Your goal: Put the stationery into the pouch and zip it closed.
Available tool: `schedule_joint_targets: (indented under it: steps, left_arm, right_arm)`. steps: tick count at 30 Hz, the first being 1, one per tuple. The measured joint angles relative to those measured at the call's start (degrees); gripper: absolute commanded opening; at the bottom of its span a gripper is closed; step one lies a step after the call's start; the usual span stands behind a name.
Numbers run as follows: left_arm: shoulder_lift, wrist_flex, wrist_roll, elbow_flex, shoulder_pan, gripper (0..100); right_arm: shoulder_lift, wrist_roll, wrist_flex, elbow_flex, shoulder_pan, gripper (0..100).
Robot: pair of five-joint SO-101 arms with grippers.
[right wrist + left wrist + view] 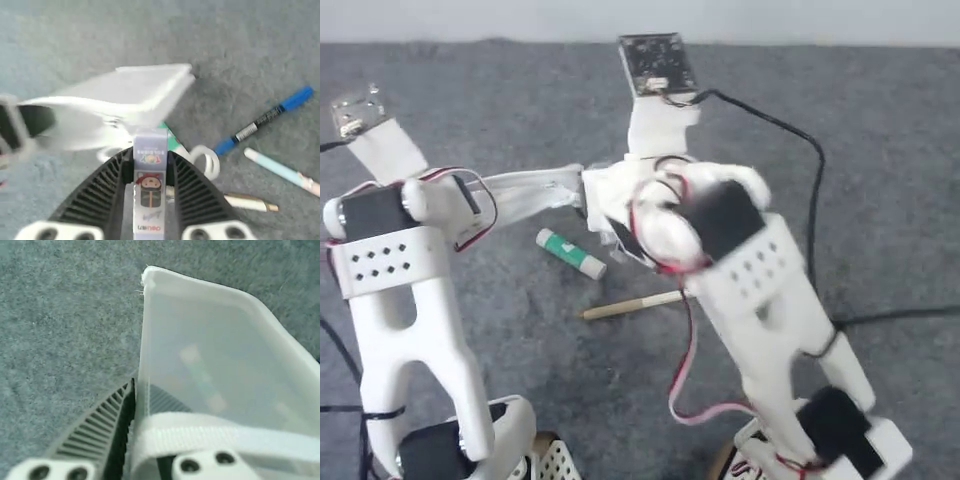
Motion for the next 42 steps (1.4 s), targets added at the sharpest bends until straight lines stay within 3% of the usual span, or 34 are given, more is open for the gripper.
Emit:
schedule_joint_targets:
  steps: [7,20,27,42]
  left_arm:
    - [0.0,-1.0,0.0,0.0,0.4,1]
    - [0.0,-1.1,0.0,0.0,0.4,1]
    - [0.0,-1.1,0.0,0.0,0.4,1]
    - [0.0,-1.1,0.0,0.0,0.4,1]
  right_arm:
    - [-9.1,0.0,-5.3,0.0,0.0,0.7]
    - [-9.7,0.0,-13.0,0.2,-3.0,0.7]
    - [-13.7,0.0,-17.1,10.7,-3.3,0.7]
    - [-29.5,0.0,-56.4,47.5,-3.3,0.6]
